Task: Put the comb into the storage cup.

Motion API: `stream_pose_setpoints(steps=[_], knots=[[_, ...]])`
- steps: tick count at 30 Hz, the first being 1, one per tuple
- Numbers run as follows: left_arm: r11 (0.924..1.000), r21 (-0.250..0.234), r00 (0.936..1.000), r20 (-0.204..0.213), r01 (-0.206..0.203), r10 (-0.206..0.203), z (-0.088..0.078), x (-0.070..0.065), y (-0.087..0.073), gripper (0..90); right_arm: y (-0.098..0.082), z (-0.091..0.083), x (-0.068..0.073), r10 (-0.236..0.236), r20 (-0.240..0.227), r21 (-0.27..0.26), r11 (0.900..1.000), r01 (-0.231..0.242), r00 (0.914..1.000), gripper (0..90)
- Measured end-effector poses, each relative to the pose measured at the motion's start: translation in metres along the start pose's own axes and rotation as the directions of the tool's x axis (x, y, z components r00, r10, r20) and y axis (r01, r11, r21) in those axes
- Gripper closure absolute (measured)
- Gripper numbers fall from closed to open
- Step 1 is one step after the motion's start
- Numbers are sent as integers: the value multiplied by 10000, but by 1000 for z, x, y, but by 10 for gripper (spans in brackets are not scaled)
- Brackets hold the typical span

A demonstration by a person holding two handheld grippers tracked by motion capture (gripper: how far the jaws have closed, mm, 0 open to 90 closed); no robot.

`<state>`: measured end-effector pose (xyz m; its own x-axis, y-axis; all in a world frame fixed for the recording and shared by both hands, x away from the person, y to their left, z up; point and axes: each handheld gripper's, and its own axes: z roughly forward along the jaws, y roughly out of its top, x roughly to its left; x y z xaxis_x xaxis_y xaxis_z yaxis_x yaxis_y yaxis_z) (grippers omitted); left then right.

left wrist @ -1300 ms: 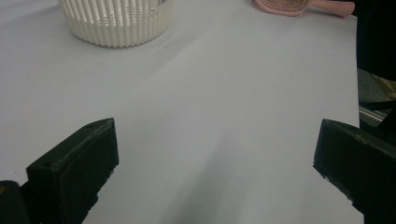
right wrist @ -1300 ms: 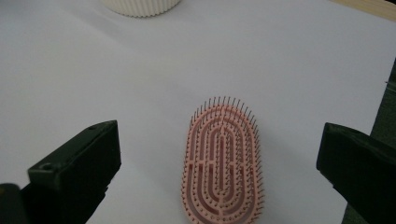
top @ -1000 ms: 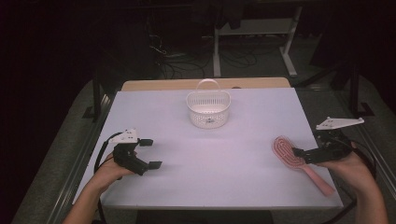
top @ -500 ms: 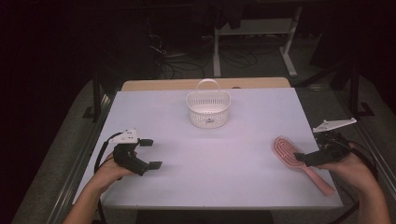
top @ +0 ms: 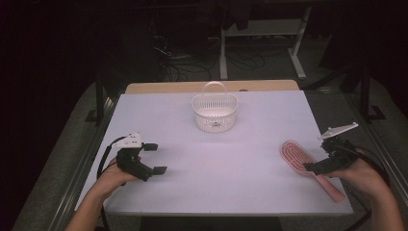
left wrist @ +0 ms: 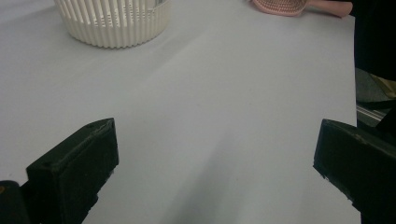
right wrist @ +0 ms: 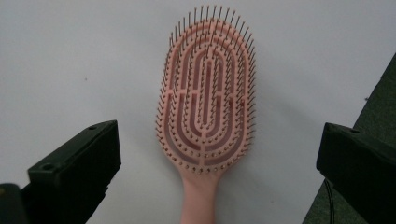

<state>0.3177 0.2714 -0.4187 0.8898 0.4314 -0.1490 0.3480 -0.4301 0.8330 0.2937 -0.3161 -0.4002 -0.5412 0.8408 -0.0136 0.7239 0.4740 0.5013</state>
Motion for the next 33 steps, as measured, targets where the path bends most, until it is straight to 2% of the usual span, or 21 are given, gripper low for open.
stream_pose_setpoints(steps=[10, 20, 33], knots=[[10000, -32, 10000, -18, 11, -11, 0, 0, 0, 1, -2, 8, 0, -36, -51, 798, 9968, 40, 10000, 0], [10000, -32, 10000, -25, 4, -4, -1, 0, 0, 1, -7, 15, 0, -6, -156, 1220, 9925, 25, 9999, 60], [10000, -8, 10000, -45, -2, 2, -1, -1, 0, 1, -10, 20, 1, 258, -437, 1920, 9813, -170, 9987, 206]])
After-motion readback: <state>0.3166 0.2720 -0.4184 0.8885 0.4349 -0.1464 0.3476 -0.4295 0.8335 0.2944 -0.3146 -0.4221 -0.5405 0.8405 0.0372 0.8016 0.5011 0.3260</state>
